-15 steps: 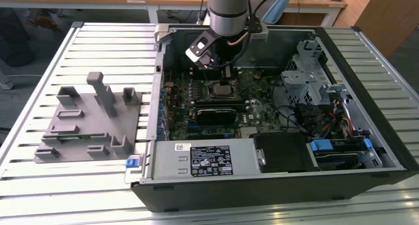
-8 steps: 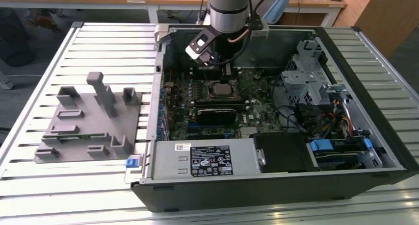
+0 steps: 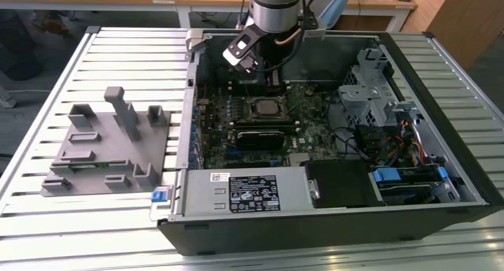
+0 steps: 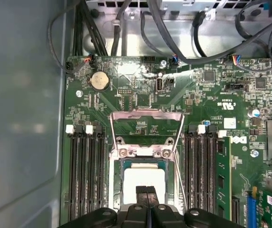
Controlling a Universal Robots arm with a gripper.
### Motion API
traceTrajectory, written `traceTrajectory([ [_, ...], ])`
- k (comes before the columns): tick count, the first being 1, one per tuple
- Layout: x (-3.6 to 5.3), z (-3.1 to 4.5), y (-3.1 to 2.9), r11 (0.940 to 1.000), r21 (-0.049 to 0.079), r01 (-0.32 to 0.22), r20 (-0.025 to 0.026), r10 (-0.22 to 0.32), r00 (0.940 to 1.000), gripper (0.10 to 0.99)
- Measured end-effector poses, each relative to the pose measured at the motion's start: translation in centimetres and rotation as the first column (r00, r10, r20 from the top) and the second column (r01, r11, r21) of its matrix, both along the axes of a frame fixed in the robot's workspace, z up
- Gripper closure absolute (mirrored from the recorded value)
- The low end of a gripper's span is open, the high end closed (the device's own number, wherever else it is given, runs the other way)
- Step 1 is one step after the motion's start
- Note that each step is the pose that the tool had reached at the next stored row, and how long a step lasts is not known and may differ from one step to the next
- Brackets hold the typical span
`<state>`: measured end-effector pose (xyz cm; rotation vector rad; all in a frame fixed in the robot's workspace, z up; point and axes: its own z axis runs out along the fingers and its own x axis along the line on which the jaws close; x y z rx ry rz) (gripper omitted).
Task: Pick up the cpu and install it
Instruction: 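Close the cpu cover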
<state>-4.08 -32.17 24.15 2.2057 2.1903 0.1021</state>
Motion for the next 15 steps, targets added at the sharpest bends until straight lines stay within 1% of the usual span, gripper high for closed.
traceTrajectory([
  [6,0.0,0.97,-0.01,1.0,0.0,0.0,-0.0001,0.0,1.0,0.98],
  [7,0.0,0.97,-0.12,1.0,0.0,0.0,0.0001,0.0,1.0,0.98],
  [10,0.0,0.98,-0.76,1.0,0.0,0.0,-0.0002,0.0,1.0,0.98],
  [11,0.03,0.97,-0.84,1.0,0.0,0.0,-0.0001,0.0,1.0,0.98],
  [13,0.48,0.97,-0.86,1.0,0.0,0.0,-0.0006,0.0,1.0,0.98],
  [15,1.33,0.97,-0.87,1.0,0.0,0.0,-0.0018,0.0,1.0,0.98],
])
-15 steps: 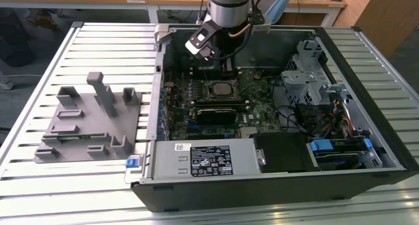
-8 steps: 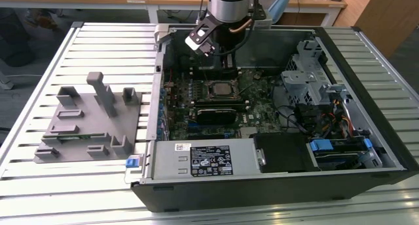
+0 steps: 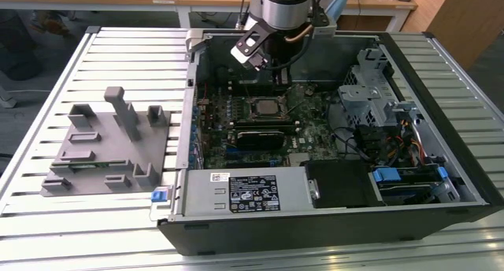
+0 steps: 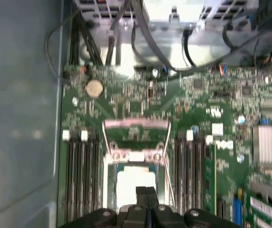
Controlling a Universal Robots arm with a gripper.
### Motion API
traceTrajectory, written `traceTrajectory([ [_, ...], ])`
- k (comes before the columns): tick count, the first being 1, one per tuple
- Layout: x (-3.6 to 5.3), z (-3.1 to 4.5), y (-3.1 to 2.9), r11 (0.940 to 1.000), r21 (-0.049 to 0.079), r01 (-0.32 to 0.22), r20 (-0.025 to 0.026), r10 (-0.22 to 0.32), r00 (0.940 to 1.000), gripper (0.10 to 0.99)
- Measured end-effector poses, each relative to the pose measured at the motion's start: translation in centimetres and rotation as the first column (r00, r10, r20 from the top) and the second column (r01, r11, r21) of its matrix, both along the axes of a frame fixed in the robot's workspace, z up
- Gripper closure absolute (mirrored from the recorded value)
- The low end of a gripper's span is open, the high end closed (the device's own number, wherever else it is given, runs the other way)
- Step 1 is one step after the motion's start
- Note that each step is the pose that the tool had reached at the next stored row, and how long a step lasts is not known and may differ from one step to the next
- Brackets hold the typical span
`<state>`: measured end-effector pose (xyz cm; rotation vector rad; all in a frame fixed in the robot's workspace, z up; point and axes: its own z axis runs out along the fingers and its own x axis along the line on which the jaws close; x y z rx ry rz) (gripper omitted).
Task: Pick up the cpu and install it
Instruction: 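Close the cpu cover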
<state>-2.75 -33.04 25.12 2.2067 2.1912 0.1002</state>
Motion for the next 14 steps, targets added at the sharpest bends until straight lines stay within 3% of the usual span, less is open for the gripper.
traceTrajectory([
  [3,0.98,0.04,0.0,1.0,0.0,0.0,-0.0014,0.0,1.0,0.98],
  [9,1.3,1.03,0.01,1.0,0.0,0.0,-0.0019,0.0,1.0,0.98],
  [14,2.98,1.03,0.16,1.0,0.0,0.0,-0.0021,0.0,1.0,0.98],
])
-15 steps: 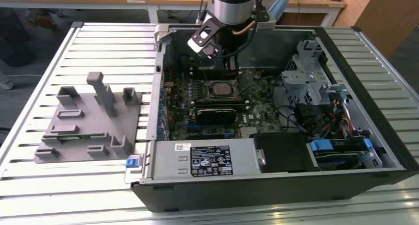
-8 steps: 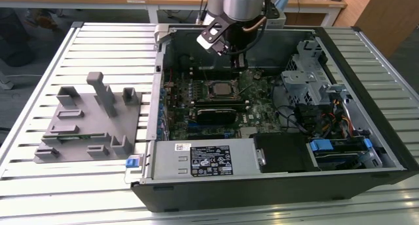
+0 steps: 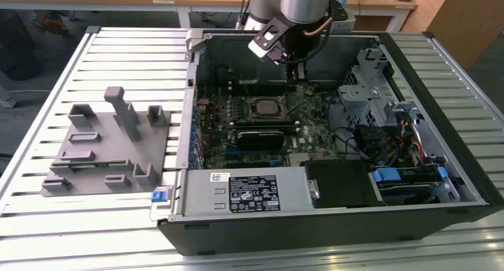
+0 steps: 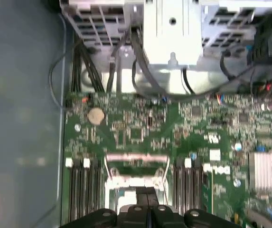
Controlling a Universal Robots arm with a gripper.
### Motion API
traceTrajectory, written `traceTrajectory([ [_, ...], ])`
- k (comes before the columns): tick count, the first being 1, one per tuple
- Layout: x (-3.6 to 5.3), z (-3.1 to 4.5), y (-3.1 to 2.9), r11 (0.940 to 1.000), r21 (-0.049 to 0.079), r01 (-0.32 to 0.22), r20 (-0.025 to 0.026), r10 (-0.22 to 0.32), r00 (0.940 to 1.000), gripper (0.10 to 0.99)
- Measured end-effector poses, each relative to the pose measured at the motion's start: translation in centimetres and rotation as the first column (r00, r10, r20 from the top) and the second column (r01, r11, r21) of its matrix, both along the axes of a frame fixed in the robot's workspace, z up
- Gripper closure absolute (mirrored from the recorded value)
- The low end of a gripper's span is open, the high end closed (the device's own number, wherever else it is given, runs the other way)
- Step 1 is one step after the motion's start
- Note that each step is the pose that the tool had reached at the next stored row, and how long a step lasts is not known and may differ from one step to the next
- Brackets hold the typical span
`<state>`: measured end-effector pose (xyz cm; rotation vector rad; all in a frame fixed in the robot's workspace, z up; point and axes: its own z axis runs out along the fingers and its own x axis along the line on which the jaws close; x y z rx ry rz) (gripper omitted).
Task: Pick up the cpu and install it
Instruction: 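Close the cpu cover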
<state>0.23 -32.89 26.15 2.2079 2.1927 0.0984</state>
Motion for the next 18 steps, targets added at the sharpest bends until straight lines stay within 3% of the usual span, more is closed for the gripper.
traceTrajectory([
  [18,3.33,-0.01,1.39,1.0,-0.006,-0.001,-0.0015,0.001,1.0,0.98],
])
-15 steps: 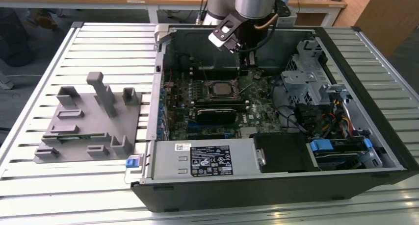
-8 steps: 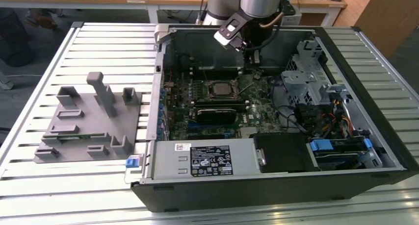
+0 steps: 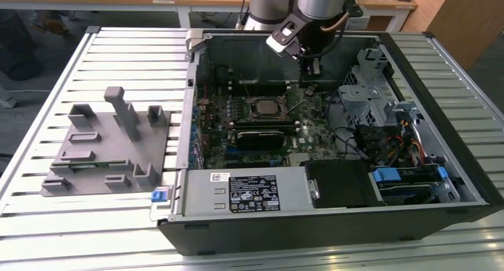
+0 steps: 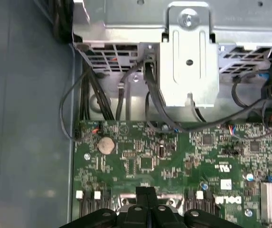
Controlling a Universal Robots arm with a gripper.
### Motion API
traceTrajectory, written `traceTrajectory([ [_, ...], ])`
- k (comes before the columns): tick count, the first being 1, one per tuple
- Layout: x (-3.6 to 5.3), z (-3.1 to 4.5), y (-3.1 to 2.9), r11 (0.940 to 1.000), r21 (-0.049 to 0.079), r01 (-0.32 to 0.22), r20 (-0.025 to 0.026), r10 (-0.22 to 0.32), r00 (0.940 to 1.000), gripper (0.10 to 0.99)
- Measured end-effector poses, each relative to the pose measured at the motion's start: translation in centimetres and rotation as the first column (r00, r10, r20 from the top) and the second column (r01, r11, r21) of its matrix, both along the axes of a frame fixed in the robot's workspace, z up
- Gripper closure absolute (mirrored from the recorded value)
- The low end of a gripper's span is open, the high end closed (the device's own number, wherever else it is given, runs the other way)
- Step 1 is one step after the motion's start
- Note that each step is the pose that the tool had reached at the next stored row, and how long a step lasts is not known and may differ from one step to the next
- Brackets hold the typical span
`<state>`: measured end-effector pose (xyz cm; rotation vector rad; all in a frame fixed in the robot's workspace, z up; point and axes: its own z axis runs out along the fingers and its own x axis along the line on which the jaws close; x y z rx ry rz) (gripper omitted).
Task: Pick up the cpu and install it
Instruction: 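Close the cpu cover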
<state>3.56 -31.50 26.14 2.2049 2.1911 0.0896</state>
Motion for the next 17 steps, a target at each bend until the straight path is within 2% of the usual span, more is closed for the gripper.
traceTrajectory([
  [8,1.42,-0.4,0.31,1.0,-0.005,0.0,-0.0074,0.0,1.0,0.98],
  [17,1.59,-1.56,0.32,0.9999,-0.011,0.0,-0.0233,0.0,0.9997,0.98],
])
